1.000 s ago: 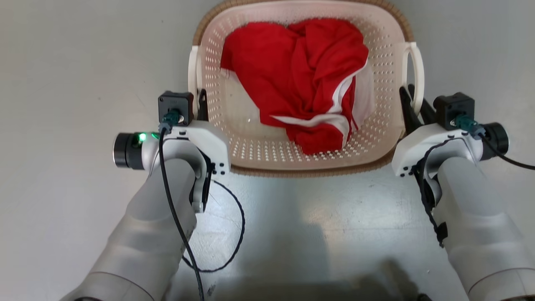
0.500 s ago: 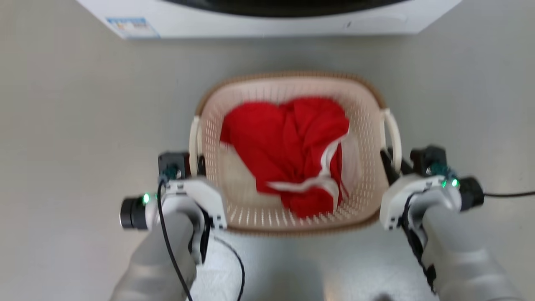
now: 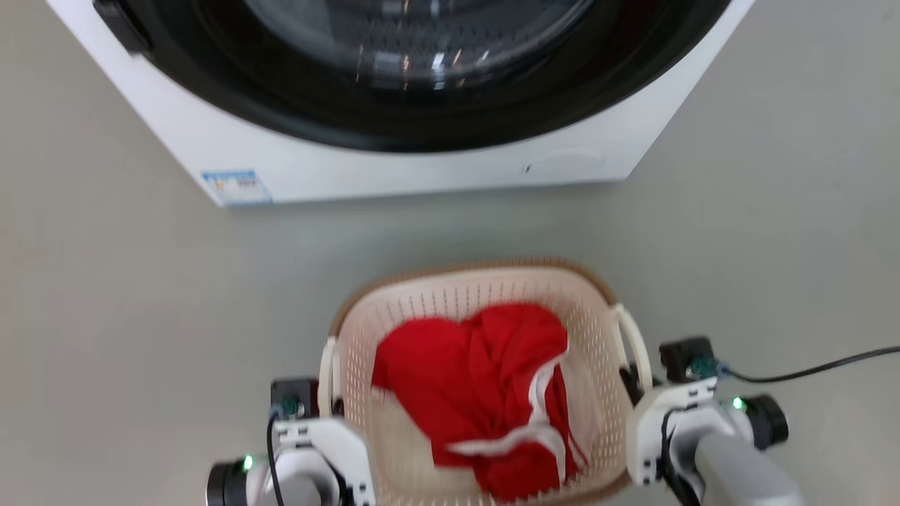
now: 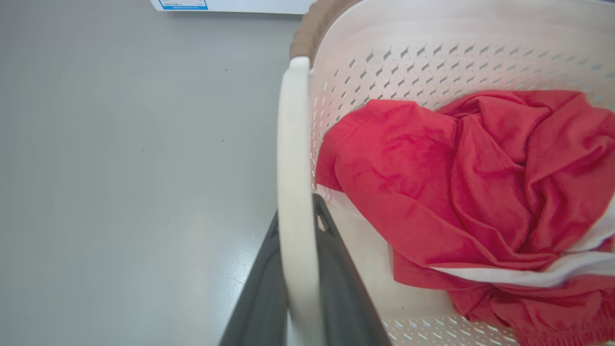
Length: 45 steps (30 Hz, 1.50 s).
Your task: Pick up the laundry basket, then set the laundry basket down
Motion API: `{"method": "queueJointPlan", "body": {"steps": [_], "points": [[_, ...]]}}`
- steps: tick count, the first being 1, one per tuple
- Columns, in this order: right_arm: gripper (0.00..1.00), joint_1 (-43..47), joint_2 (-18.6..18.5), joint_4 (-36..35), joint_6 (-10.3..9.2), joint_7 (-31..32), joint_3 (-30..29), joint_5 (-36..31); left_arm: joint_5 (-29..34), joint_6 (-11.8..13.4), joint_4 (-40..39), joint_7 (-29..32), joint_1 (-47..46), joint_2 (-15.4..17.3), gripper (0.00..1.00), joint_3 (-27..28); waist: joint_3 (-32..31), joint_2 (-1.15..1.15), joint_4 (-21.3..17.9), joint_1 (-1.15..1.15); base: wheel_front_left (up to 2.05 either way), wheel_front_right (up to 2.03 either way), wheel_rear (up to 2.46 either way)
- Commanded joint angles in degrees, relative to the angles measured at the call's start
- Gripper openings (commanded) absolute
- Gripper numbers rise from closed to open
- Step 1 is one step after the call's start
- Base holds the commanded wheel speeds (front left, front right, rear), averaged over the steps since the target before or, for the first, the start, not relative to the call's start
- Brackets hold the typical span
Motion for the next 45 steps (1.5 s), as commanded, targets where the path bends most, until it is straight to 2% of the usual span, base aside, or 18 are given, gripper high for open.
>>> {"method": "queueJointPlan", "body": {"steps": [1,9,17,45], "points": [[0.0,2.2,-0.14,-0.61,0.09,0.66,2.22,0.88,-0.76,0.11,0.13,-0.37,2.1,1.45,0.0,0.66,-4.58,0.0,-1.92,0.0,0.0,0.0,0.0],[0.0,7.59,-0.14,-0.86,0.09,2.73,5.3,3.49,-3.48,0.19,-0.21,-0.37,7.9,1.45,0.0,-2.27,-12.68,0.0,-2.86,0.0,0.0,0.0,0.0],[0.0,10.17,-0.14,-0.94,0.09,3.31,5.92,5.1,-4.22,-0.04,-0.93,-0.37,11.58,1.45,0.0,-2.48,-17.12,0.0,-3.18,0.0,0.0,0.0,0.0],[0.0,11.04,-0.14,1.24,0.09,2.97,7.79,8.72,-5.65,0.07,0.53,-0.37,11.56,1.45,0.0,-5.01,-19.17,0.0,-1.07,0.0,0.0,0.0,0.0]]}}
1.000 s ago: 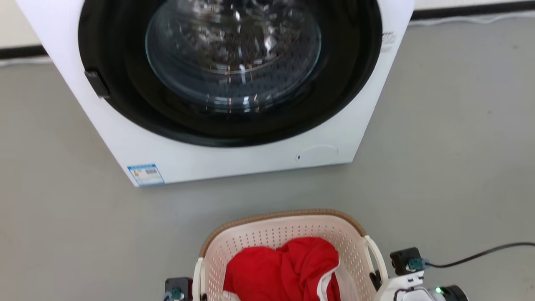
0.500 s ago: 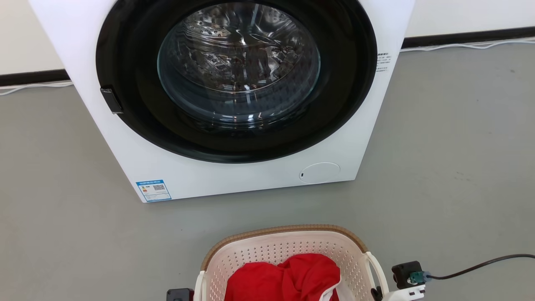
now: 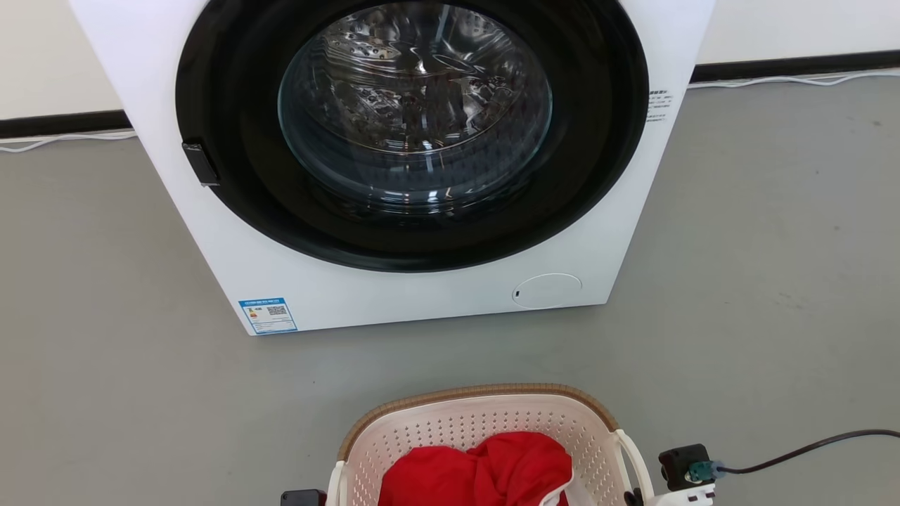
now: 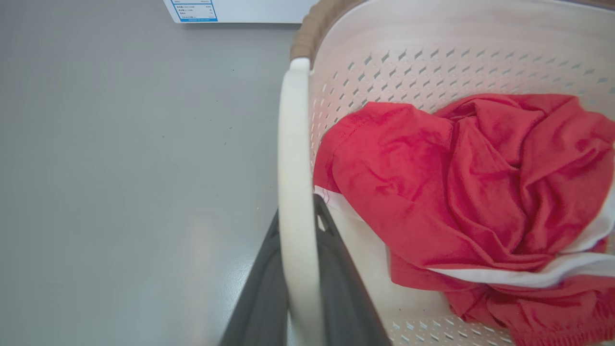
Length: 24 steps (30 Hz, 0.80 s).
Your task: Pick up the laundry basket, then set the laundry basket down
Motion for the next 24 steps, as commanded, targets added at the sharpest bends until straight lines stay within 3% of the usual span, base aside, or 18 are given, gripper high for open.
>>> {"method": "queueJointPlan", "body": {"steps": [1,24], "points": [[0.0,-1.06,-0.48,-0.46,0.09,-1.08,1.48,0.55,-0.11,0.12,-0.21,-0.38,-1.56,1.33,0.0,1.12,-0.02,0.0,0.12,0.0,0.0,0.0,0.0],[0.0,-1.04,-0.48,1.15,0.09,-1.92,3.09,1.98,-0.67,0.12,0.49,-0.38,-1.74,1.33,0.0,-0.11,-1.29,0.0,1.87,0.0,0.0,0.0,0.0]]}}
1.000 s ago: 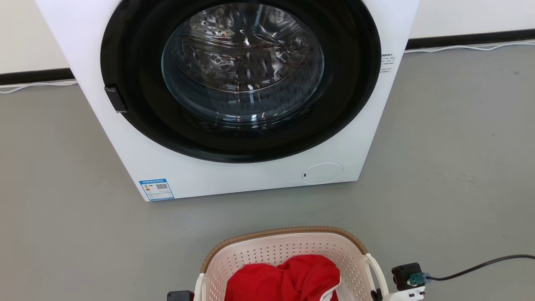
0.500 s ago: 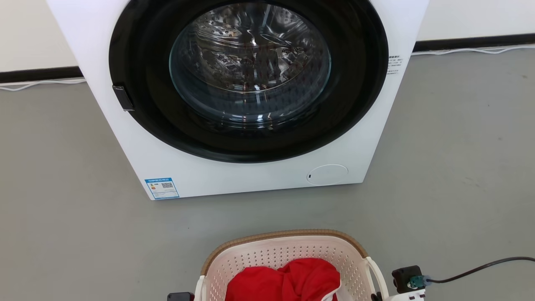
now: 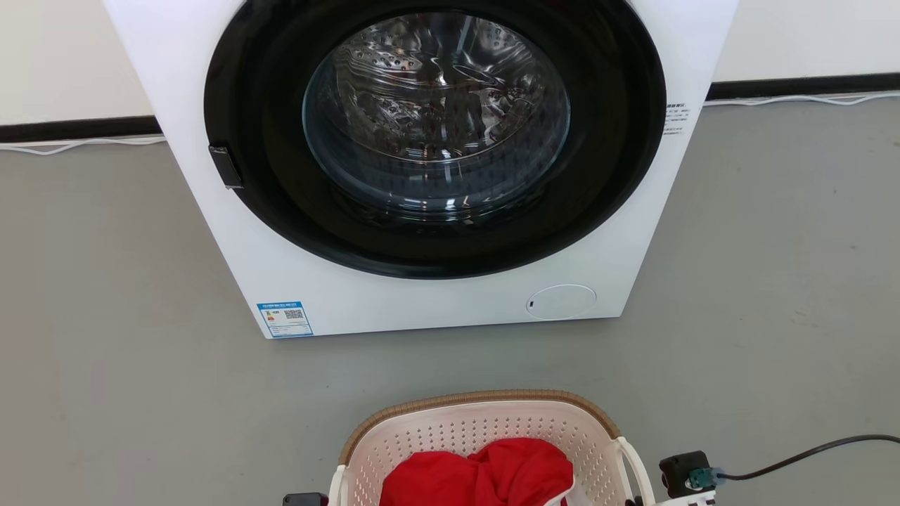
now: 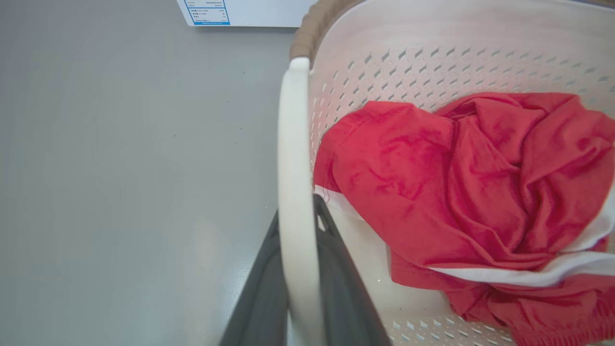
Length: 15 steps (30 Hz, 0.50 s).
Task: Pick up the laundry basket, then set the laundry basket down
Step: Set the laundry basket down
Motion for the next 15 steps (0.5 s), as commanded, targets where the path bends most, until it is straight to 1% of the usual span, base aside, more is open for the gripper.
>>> {"method": "queueJointPlan", "body": {"steps": [1,15], "points": [[0.0,-1.01,-0.59,-0.42,0.09,-1.21,1.41,0.5,-0.09,0.11,-0.04,-0.38,-1.65,1.33,0.0,1.24,-0.06,0.0,0.05,0.0,0.0,0.0,0.0],[0.0,-0.8,-0.59,-0.38,0.09,-1.27,2.16,0.9,0.02,0.04,0.02,-0.38,-1.42,1.33,0.0,1.21,-0.25,0.0,0.48,0.0,0.0,0.0,0.0]]}}
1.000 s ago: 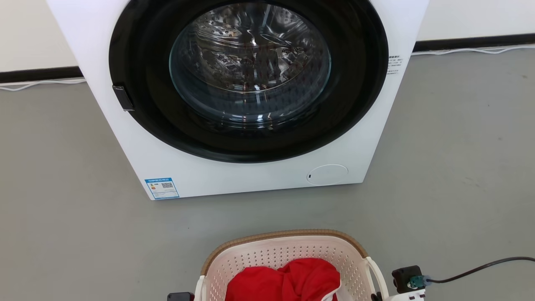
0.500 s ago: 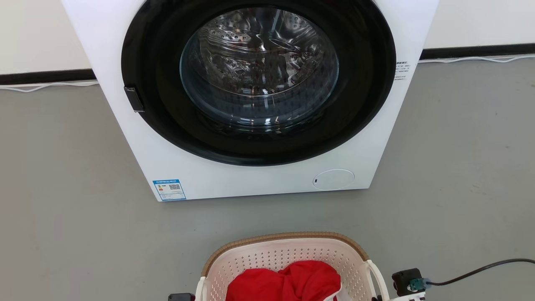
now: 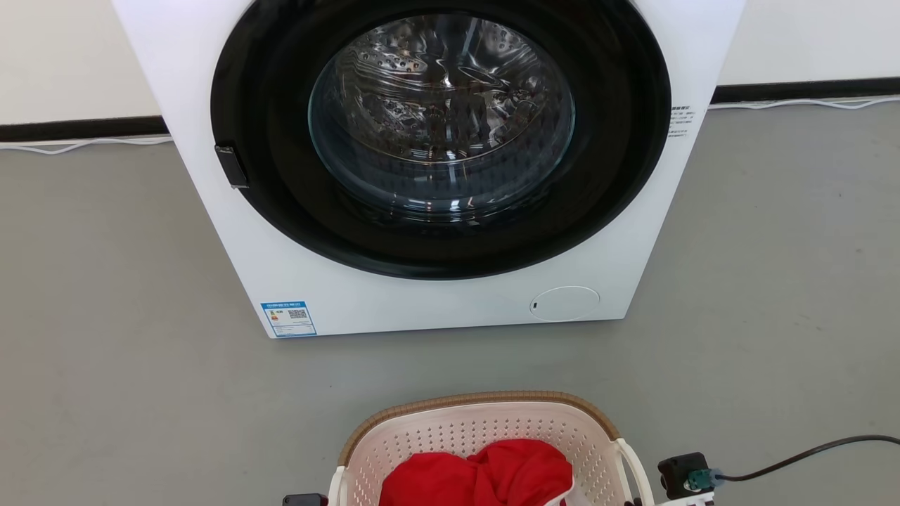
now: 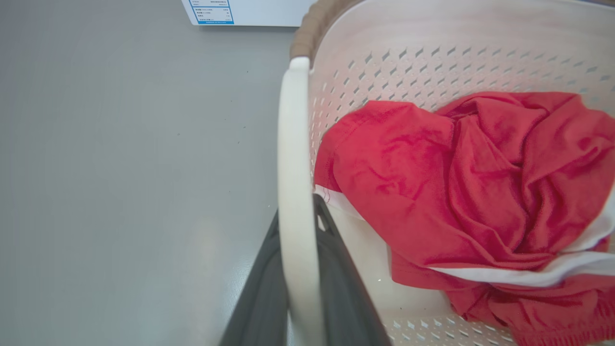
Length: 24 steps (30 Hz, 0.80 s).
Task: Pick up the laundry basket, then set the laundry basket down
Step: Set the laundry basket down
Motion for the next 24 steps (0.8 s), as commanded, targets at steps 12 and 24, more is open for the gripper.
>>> {"method": "queueJointPlan", "body": {"steps": [12,24], "points": [[0.0,-4.15,-0.6,-0.83,0.09,-3.35,0.34,-0.65,0.69,0.69,-1.41,-0.38,-4.99,1.34,0.0,2.39,4.91,0.0,0.14,0.0,0.0,0.0,0.0],[0.0,-15.0,-0.6,-1.56,0.09,-6.62,-3.38,-5.03,6.28,1.52,-6.63,-0.38,-16.21,2.46,0.0,6.93,19.55,0.0,0.47,0.0,0.0,0.0,0.0]]}}
